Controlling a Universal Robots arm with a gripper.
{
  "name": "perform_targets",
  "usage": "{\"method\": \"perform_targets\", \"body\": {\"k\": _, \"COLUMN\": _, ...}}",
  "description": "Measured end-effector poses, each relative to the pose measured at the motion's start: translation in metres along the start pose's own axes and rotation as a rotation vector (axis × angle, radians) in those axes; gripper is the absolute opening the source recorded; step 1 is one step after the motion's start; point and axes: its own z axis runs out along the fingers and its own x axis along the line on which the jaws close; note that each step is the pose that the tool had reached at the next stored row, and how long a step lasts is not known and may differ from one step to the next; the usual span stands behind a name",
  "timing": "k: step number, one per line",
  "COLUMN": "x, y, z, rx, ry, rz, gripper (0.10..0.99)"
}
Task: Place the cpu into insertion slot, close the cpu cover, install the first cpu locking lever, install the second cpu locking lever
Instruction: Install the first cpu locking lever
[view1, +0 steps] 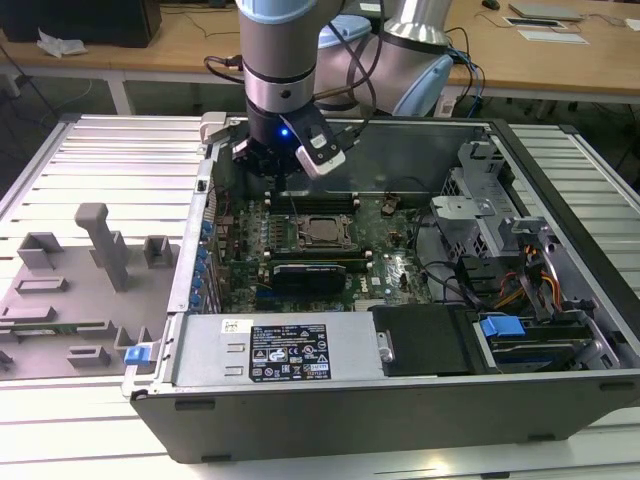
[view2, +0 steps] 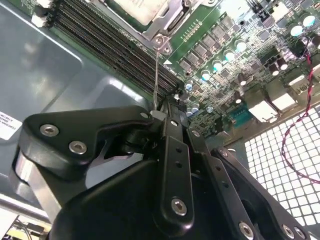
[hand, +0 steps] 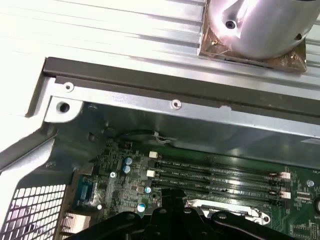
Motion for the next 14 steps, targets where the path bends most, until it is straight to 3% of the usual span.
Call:
{"method": "perform_targets", "body": {"k": 2, "x": -0.0007, "y": -0.0001, "z": -0.0001, "rx": 0.000, "ry": 0.0001, "rz": 0.000, "gripper": 0.106}}
{"method": "perform_targets", "body": {"k": 5, "x": -0.0083, "y": -0.0013, "z": -0.0001, "rx": 0.000, "ry": 0.0001, "rz": 0.000, "gripper": 0.106}}
{"method": "perform_targets", "body": {"k": 14, "x": -0.0539, "y": -0.0084, "z": -0.0003, "rx": 0.000, "ry": 0.0026, "rz": 0.001, "gripper": 0.106}}
